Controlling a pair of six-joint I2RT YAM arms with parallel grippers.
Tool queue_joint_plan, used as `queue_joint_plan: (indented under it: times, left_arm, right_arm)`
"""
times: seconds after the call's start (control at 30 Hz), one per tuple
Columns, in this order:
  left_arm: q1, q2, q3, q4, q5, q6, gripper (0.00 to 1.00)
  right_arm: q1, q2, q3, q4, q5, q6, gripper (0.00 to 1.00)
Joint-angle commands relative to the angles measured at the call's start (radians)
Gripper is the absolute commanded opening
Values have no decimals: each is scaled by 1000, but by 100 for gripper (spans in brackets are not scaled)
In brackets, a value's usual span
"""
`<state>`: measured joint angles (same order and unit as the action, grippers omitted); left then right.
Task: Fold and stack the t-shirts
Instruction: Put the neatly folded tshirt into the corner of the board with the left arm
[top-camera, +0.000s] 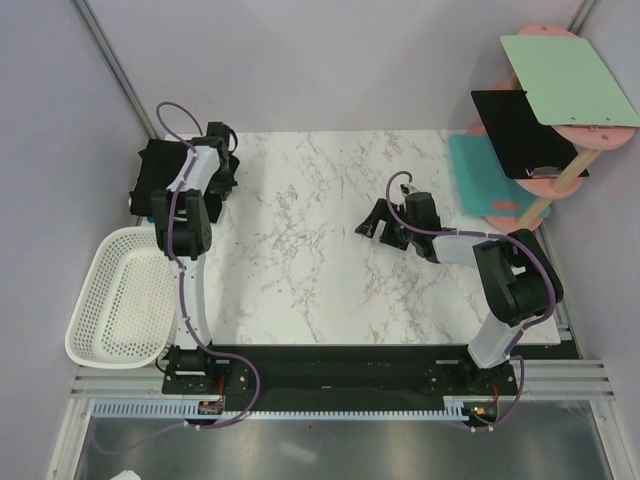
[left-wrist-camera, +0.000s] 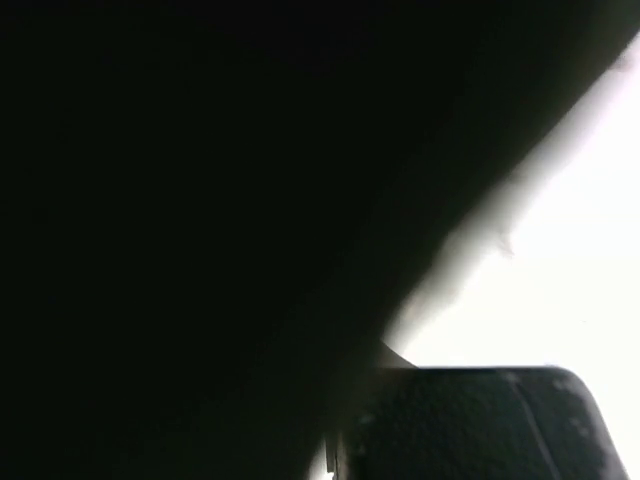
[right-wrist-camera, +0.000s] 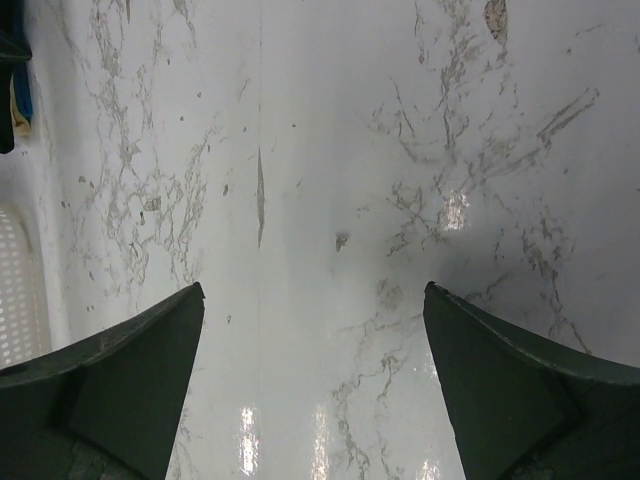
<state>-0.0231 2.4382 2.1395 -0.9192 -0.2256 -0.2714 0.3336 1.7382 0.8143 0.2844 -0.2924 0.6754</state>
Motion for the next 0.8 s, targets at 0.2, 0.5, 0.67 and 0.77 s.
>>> queue_joint_plan:
  times: [0.2, 0.5, 0.67, 0.77]
  left_arm:
    - [11, -70, 40, -3, 34, 3, 2]
    - [-197, -341, -72, 115, 45, -17, 100]
    - [-293, -430, -145, 149, 100, 14, 100]
    - [-356, -533, -309, 257, 123, 23, 100]
  right_arm:
    - [-4, -81, -33, 10, 7, -34, 98]
    - [-2, -137, 105, -226, 249, -232, 98]
    - [-2, -273, 125, -307, 406, -306, 98]
    - [-2, -353, 105, -335, 495, -333, 98]
